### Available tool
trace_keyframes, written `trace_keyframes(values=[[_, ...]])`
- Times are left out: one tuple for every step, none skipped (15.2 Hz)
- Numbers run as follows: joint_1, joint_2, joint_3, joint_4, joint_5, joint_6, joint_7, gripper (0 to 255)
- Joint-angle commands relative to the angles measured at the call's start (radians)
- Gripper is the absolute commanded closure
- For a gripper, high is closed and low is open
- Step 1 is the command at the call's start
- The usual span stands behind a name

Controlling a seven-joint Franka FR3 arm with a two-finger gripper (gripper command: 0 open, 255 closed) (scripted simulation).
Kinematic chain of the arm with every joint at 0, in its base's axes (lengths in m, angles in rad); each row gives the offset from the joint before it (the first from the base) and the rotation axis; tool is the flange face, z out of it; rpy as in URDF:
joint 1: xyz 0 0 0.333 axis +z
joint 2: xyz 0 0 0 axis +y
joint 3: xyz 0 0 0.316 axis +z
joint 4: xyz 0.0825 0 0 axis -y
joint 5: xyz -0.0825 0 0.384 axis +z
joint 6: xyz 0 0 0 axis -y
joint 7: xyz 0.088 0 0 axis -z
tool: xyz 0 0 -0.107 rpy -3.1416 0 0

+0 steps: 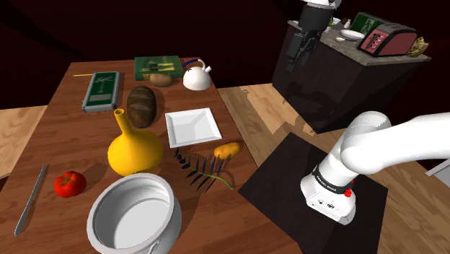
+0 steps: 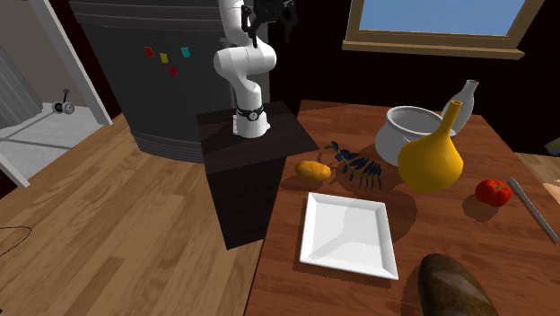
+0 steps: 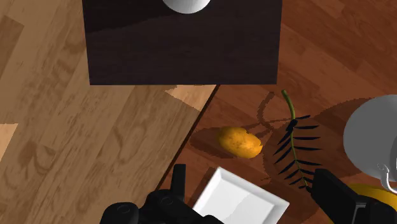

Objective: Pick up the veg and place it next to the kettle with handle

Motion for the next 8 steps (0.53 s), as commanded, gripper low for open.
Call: trace_keyframes(values=[[0.0, 0.0, 0.0, 0.0, 0.0, 0.0, 0.0, 0], [0.011, 0.006, 0.016, -0.024, -0.006, 0.034, -0.01, 0], [0.022, 0.013, 0.031, -0.048, -0.012, 0.068, -0.021, 0], [0.032, 0.021, 0.047, -0.071, -0.019, 0.102, -0.03, 0], [0.043, 0.03, 0.062, -0.094, -0.026, 0.137, -0.039, 0], [0.053, 0.04, 0.078, -0.115, -0.033, 0.172, -0.047, 0], [0.063, 0.052, 0.094, -0.136, -0.04, 0.207, -0.055, 0], [0.073, 0.065, 0.109, -0.157, -0.047, 0.243, -0.063, 0]])
